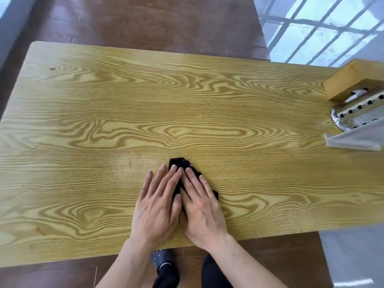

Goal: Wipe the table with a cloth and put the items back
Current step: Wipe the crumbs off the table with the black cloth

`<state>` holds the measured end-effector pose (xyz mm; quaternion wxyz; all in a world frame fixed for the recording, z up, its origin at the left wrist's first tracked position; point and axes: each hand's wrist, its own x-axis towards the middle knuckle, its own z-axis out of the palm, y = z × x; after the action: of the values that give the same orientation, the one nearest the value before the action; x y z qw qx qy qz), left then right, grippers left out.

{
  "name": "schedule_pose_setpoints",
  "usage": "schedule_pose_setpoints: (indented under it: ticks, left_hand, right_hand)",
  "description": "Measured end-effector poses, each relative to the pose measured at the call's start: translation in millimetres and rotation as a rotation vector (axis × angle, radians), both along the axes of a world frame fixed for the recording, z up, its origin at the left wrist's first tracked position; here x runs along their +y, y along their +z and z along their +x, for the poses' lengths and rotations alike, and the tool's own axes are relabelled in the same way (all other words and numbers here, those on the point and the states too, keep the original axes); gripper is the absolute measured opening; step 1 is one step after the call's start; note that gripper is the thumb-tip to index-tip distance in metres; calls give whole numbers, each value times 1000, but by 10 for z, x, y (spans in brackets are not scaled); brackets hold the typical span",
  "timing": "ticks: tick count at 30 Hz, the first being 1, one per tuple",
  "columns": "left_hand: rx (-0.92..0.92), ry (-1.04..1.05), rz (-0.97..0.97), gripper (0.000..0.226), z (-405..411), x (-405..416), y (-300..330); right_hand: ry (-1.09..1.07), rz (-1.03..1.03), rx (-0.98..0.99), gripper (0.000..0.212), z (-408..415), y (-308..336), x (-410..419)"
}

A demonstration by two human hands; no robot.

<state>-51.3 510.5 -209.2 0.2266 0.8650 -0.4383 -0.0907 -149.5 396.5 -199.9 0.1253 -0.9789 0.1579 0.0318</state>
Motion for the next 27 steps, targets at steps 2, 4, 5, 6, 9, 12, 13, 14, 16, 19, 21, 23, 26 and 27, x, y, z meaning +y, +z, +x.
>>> schedule_pose_setpoints:
  ticks: [2,4,5,6,9,12,13,14,16,19,21,23,26,27]
  left_hand:
    - [19,-12,2,56,-120,-4,4]
    - [31,-19,9,56,-242,-17,21]
    - [34,-26,18,56,-294,-22,19]
    - [35,-33,29,56,-335,-23,24]
    - [45,-32,47,57,-353,-38,71]
    - [77,-2,43,58,-294,-28,165]
    - [87,14,40,59,-265,-23,220]
    - [90,31,36,59,-232,-18,284]
    - [84,78,22,59,-159,-19,416]
    - [65,116,10,60,-32,-59,671]
    - [53,125,-8,60,52,-108,850]
    - [40,129,-31,61,130,-184,1050]
    - [4,110,-57,63,213,-373,1308]
    - [-3,91,-61,64,225,-455,1389]
  right_hand:
    - [-5,-2,12,58,-133,18,-6]
    - [-12,-7,24,58,-258,23,-10]
    - [-15,-9,32,58,-305,21,-13]
    - [-14,-9,43,58,-343,29,-13]
    - [-4,6,62,61,-375,84,-33]
    - [-28,71,37,65,-391,204,-86]
    - [-61,89,19,67,-413,273,-122]
    - [-95,104,3,68,-440,348,-171]
    - [-168,115,-25,66,-490,478,-301]
    - [-295,83,-21,65,-522,672,-535]
    - [-345,69,5,67,-483,801,-671]
    - [-373,64,21,70,-423,956,-796]
    - [-407,62,30,72,-355,1194,-977]
    - [-418,66,30,73,-347,1280,-1036]
